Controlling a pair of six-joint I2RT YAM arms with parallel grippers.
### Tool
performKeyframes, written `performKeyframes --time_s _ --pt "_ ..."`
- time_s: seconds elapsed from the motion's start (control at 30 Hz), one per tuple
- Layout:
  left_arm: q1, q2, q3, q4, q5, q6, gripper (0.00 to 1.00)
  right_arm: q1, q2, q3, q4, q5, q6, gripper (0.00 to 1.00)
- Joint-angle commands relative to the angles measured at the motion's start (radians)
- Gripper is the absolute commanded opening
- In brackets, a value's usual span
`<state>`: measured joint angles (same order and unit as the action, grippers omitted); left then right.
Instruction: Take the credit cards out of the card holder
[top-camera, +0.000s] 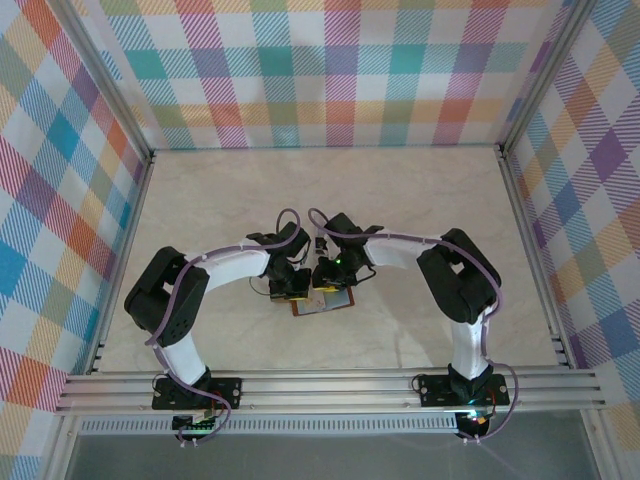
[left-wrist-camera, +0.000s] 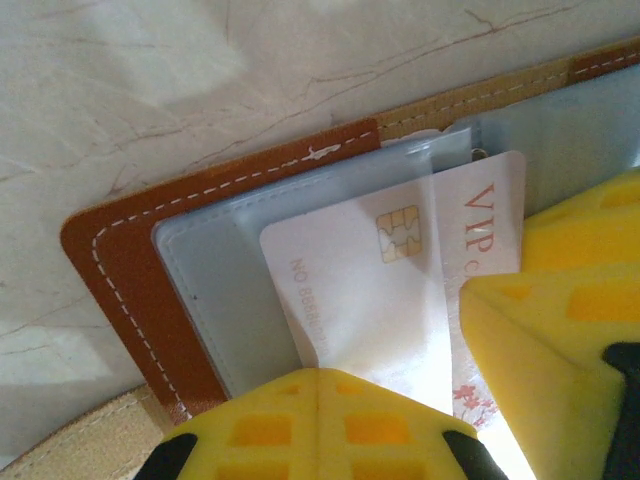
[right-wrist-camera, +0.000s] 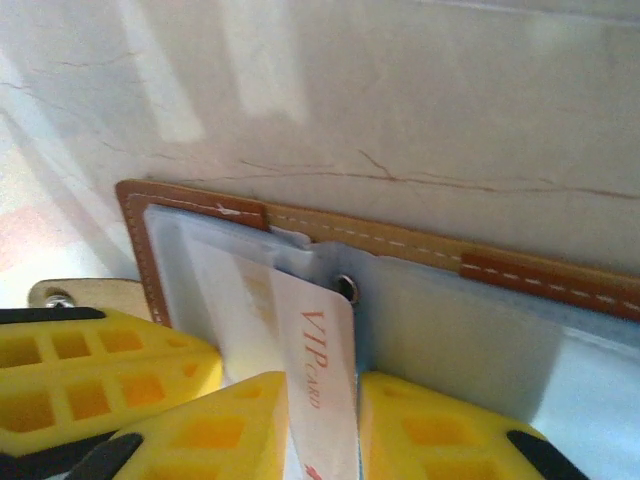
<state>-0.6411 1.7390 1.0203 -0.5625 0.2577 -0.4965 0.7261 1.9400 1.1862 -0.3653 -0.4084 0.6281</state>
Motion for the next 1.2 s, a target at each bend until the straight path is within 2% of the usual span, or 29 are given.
performKeyframes --time_s 0.0,0.17,0.27,0.4,0.7,1.03,1.17 --pt "-0.007 0.023 -0.038 -0.031 -0.048 0.013 0.02 -0.013 0.003 -0.062 0.089 -0.115 0.042 0.24" --pt "-0.007 0.024 -0.036 -0.030 -0.046 0.014 0.02 -0.037 -0.023 -0.113 0.193 -0.202 0.073 0.19" --pt "-0.006 0.018 -0.033 -0.034 -0.049 0.017 0.02 -0.048 -0.040 -0.125 0.189 -0.198 0.072 0.14" --pt "-0.006 0.001 -0.040 -0.036 -0.055 0.022 0.02 -0.053 -0.080 -0.125 0.111 -0.120 0.046 0.08" --pt "-0.006 -0.062 -0.068 -0.046 -0.075 0.030 0.02 -0.057 -0.224 -0.087 -0.135 0.108 -0.050 0.06" --pt "-0.006 -0.152 -0.024 -0.078 -0.109 0.038 0.04 -0.060 -0.374 -0.028 -0.222 0.224 -0.132 0.05" --pt "-0.002 -0.194 -0.002 -0.101 -0.156 0.040 0.04 -0.063 -0.403 0.032 -0.232 0.284 -0.248 0.06"
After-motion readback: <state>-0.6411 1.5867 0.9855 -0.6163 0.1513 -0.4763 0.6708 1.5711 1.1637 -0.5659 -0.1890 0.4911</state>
